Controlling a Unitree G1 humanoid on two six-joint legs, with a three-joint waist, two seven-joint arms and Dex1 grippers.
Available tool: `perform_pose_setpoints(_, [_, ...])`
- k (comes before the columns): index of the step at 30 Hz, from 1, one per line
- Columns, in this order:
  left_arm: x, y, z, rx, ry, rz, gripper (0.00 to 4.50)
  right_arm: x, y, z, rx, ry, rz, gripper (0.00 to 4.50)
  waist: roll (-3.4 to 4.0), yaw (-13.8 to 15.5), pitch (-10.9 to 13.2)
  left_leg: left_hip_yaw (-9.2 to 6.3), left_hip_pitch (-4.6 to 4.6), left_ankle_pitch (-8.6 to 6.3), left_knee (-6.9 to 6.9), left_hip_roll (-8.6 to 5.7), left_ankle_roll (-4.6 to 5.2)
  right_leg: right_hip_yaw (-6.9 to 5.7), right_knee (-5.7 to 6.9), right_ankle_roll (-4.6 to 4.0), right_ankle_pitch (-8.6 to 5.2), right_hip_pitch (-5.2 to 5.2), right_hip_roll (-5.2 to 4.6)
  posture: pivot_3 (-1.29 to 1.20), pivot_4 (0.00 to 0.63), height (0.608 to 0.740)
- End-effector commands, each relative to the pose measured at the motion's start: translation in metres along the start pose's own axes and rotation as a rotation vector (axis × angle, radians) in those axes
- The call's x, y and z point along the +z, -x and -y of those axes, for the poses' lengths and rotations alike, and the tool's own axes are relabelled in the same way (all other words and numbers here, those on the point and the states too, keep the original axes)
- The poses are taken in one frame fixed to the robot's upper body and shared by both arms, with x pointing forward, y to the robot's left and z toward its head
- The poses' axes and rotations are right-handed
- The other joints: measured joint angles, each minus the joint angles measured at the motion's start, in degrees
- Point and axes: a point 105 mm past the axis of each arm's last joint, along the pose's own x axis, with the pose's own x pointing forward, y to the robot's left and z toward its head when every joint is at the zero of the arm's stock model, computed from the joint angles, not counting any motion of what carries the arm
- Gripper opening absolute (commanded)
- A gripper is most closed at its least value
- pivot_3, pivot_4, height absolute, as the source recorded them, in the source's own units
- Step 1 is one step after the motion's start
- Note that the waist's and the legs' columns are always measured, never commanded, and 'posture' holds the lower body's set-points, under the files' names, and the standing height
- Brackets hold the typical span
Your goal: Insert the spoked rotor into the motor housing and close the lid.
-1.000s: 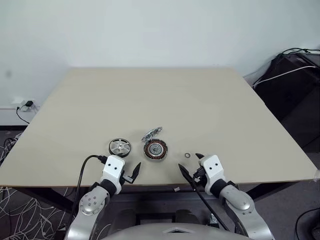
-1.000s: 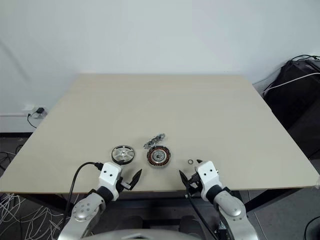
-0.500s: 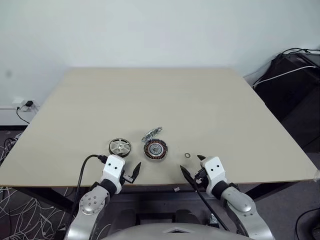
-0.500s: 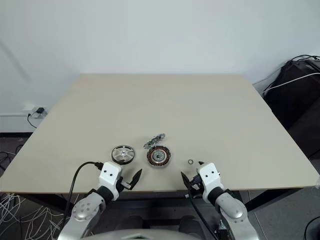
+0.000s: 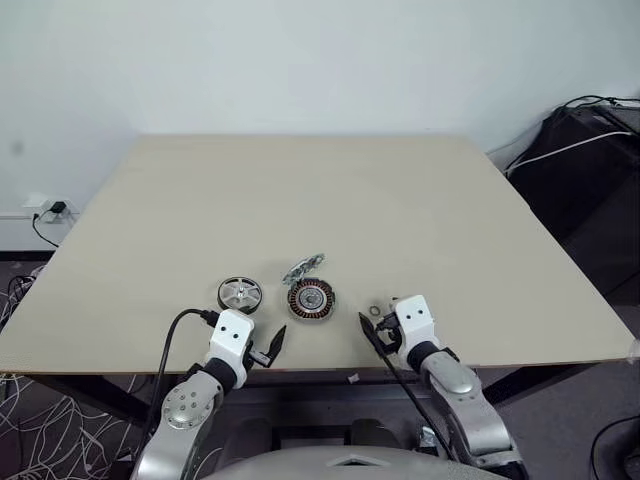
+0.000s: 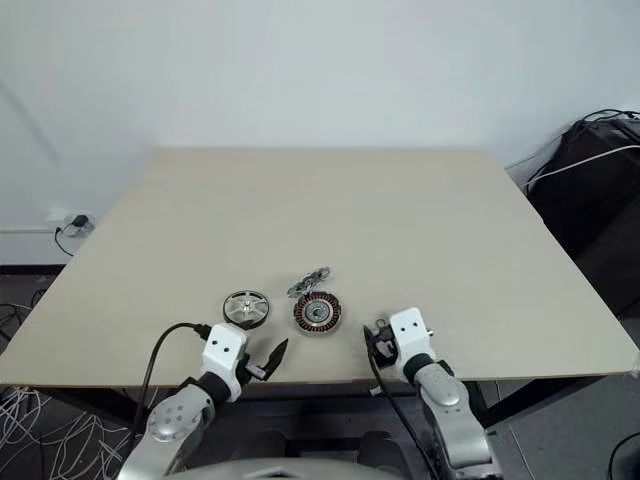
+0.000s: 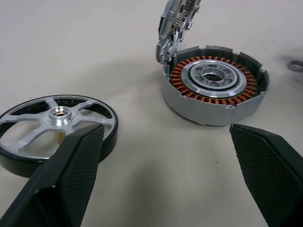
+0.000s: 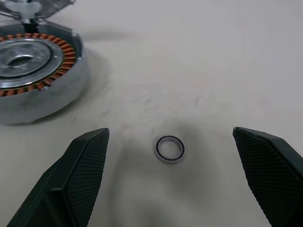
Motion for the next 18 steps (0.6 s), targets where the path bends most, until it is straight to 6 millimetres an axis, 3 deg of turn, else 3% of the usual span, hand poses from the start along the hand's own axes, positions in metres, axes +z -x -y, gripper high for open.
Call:
perform_pose_setpoints(1, [0.019, -0.002, 0.001, -0.004, -0.021, 0.068, 4.49, 0.009, -0.01, -0.001, -0.008, 0.004, 0.039, 4.5, 0.01, -0.05, 0.0, 0.0, 0.0, 0.0, 0.0, 0.0, 0.0, 0.01, 0.0, 0.0, 0.0, 0.0, 0.09, 0.0, 0.0, 0.74])
perform_pose_setpoints(11, [0.021, -0.001, 0.001, -0.004, -0.019, 0.073, 4.49, 0.002, -0.022, 0.001, -0.017, -0.038, 0.02, 4.5, 0.07, -0.11, -0.01, 0.0, 0.0, 0.0, 0.0, 0.0, 0.0, 0.01, 0.01, -0.01, 0.0, 0.01, 0.1, 0.0, 0.0, 0.74])
perform_pose_setpoints(14, [0.021, -0.001, 0.002, -0.006, -0.019, 0.073, 4.5, -0.003, -0.022, 0.002, -0.018, -0.056, 0.005, 3.91, 0.09, -0.12, -0.03, 0.0, 0.02, 0.0, 0.0, 0.0, 0.0, 0.01, 0.03, -0.01, 0.01, 0.02, 0.09, 0.0, 0.0, 0.74])
perform_pose_setpoints(18, [0.022, -0.001, 0.001, -0.008, -0.021, 0.074, 4.5, -0.01, -0.021, -0.002, 0.009, -0.148, -0.019, 2.64, 0.12, -0.09, -0.05, 0.0, 0.03, 0.0, 0.0, 0.0, 0.0, 0.01, 0.03, -0.01, 0.01, 0.04, 0.09, 0.0, 0.0, 0.74])
